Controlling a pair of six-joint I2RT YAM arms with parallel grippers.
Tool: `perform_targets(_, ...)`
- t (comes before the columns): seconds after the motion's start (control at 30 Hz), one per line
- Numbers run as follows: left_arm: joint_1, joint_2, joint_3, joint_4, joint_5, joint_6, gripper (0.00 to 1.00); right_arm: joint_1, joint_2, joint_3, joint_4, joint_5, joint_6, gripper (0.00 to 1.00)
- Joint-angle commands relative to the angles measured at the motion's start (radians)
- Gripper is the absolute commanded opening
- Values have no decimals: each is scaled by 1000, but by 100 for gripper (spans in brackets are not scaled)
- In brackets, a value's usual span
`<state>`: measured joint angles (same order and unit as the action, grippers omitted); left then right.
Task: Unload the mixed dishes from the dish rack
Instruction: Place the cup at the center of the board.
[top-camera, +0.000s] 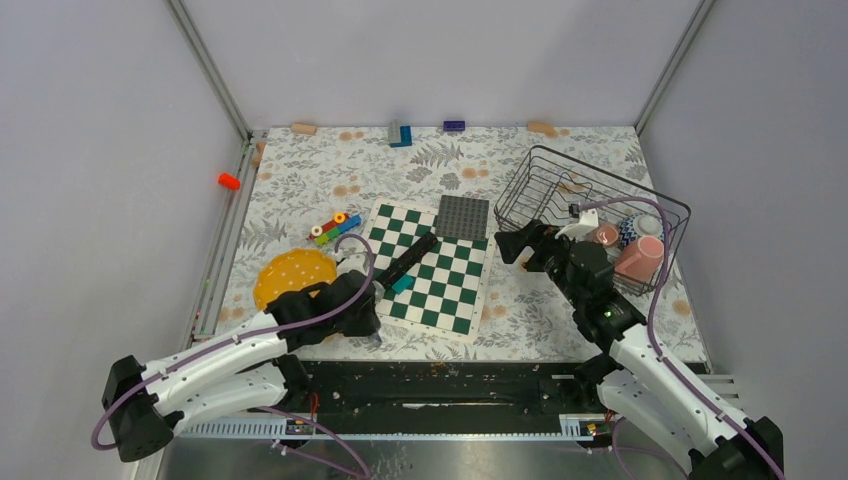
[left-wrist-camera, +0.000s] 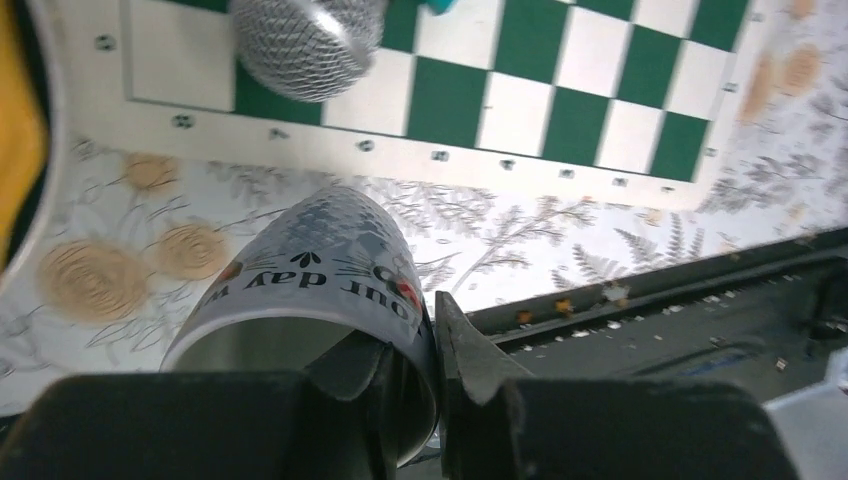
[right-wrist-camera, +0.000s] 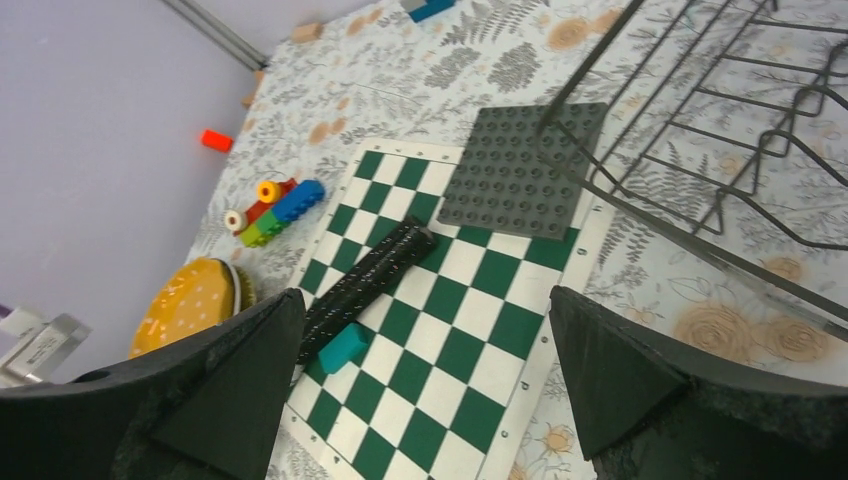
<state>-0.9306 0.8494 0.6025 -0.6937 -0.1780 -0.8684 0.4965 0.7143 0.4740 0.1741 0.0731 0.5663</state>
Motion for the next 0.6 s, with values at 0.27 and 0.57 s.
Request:
perform_targets(0.27,-11,142,89,-119,-211,-75,4,3,36,65,-66,117,-46,100)
perform_targets(0.57,-15,202,99,-104,-204,-66,26,2,19,79,-124,159,-41,100)
